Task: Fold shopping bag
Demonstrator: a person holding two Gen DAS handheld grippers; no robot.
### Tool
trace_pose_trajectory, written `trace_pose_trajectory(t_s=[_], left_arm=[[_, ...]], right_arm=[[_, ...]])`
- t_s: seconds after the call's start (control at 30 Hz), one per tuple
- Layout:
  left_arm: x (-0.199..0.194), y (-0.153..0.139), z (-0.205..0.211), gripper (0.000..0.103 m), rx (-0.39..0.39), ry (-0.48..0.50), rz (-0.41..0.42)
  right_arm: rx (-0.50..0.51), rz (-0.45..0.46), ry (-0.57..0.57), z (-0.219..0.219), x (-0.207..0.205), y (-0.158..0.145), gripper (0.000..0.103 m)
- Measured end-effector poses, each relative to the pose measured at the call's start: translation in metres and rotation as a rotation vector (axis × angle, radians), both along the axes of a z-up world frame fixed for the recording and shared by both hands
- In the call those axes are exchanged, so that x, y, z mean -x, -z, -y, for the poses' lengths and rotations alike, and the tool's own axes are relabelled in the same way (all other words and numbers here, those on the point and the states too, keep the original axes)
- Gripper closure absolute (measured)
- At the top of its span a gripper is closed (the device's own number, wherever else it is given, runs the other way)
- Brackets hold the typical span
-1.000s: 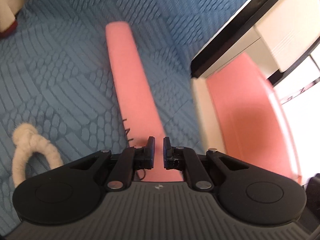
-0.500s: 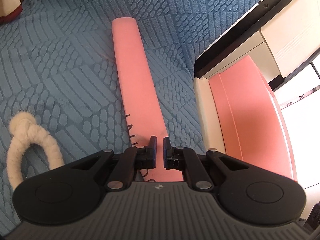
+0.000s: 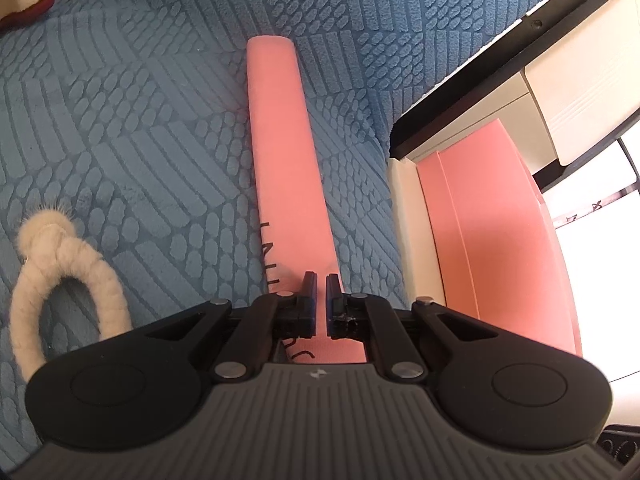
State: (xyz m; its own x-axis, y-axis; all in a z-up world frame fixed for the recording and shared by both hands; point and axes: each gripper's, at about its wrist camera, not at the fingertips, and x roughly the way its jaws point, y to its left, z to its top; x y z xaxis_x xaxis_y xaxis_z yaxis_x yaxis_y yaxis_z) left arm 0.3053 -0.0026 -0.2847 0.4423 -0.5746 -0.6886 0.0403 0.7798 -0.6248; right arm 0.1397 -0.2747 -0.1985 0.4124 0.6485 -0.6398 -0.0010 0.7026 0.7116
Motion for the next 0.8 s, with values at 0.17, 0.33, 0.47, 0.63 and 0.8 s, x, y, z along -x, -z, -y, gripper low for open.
trace_pose_trajectory(t_s=[0.17,0.33,0.47,0.63,0.8], left_arm=[[0.000,0.000,0.002,0.096,0.002,0.021,-0.004],[0.005,-0.003,0.007,0.096,-0.010,0.059,-0.018],[0.013,-0.005,0.012,0.096,-0.008,0.085,-0.042],[0.012,-0.011,0.025,0.096,-0.047,0.116,-0.003],[0.005,-0.010,0.030,0.096,-0.074,0.127,0.030]], right_arm=[[-0.049,0.013,0.086,0.008,-0.005,-0.005,0.083],[-0.049,0.017,0.117,0.015,-0.001,-0.017,0.090],[-0.024,-0.021,0.148,0.020,0.008,-0.022,0.091],[-0.019,-0.055,0.183,0.031,0.030,-0.029,0.091],[-0.039,-0.074,0.216,0.037,0.033,-0.030,0.091]])
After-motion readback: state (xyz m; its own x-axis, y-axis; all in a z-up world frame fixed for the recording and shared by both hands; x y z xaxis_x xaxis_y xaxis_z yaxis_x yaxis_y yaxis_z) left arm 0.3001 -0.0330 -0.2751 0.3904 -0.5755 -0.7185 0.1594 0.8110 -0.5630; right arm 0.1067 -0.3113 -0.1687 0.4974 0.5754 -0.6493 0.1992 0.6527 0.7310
